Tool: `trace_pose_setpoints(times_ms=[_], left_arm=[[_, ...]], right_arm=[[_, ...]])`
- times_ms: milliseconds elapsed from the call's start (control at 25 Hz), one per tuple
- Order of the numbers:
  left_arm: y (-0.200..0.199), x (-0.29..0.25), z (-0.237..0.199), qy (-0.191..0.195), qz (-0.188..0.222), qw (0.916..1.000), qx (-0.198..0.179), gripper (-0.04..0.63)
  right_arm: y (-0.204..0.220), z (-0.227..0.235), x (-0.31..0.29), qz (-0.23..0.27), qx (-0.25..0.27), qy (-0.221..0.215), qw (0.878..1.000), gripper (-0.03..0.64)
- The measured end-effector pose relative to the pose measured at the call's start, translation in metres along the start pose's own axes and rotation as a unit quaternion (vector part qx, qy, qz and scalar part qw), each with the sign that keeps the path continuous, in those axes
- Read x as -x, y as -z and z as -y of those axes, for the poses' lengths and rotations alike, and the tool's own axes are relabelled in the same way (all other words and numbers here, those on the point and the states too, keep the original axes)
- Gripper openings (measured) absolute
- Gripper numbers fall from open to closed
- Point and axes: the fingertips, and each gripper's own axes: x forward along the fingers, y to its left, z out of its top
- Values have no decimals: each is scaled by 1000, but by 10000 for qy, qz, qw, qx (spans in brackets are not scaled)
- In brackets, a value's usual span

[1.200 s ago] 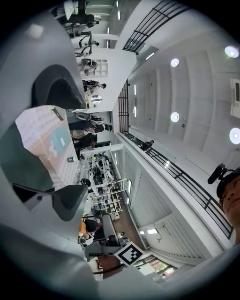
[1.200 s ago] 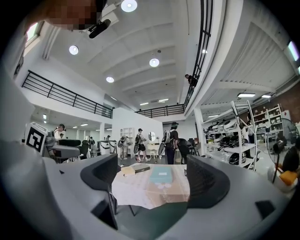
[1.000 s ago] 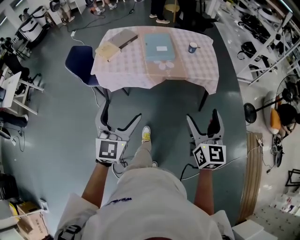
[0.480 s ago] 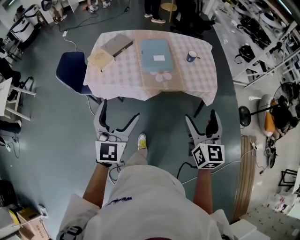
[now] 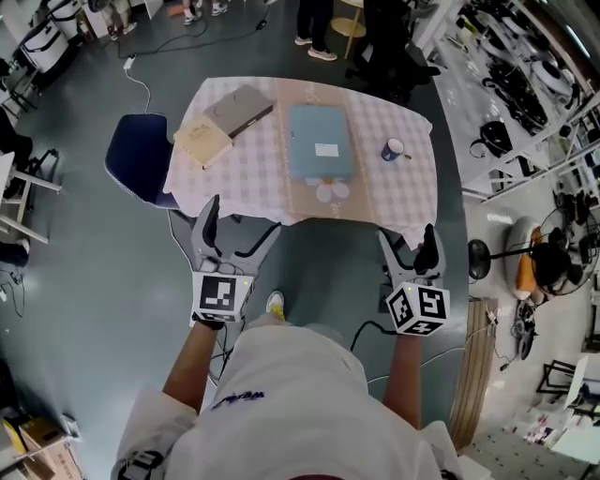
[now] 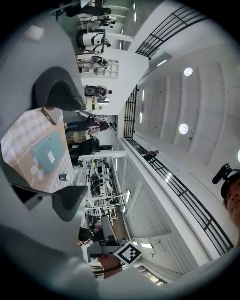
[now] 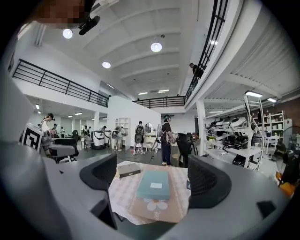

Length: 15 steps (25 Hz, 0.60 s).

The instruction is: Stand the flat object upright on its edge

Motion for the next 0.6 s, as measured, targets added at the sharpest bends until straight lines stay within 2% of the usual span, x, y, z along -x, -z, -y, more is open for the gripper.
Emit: trace_pose_setpoints(times_ms=[360, 600], left_arm=[[15, -78, -30, 69, -185, 9998, 11, 497], [28, -149, -37, 138, -276, 9995, -13, 497]], right_arm=[[6, 21, -80, -207, -141, -19, 9997, 460], [9, 53, -158, -288, -140, -227, 9992, 457]])
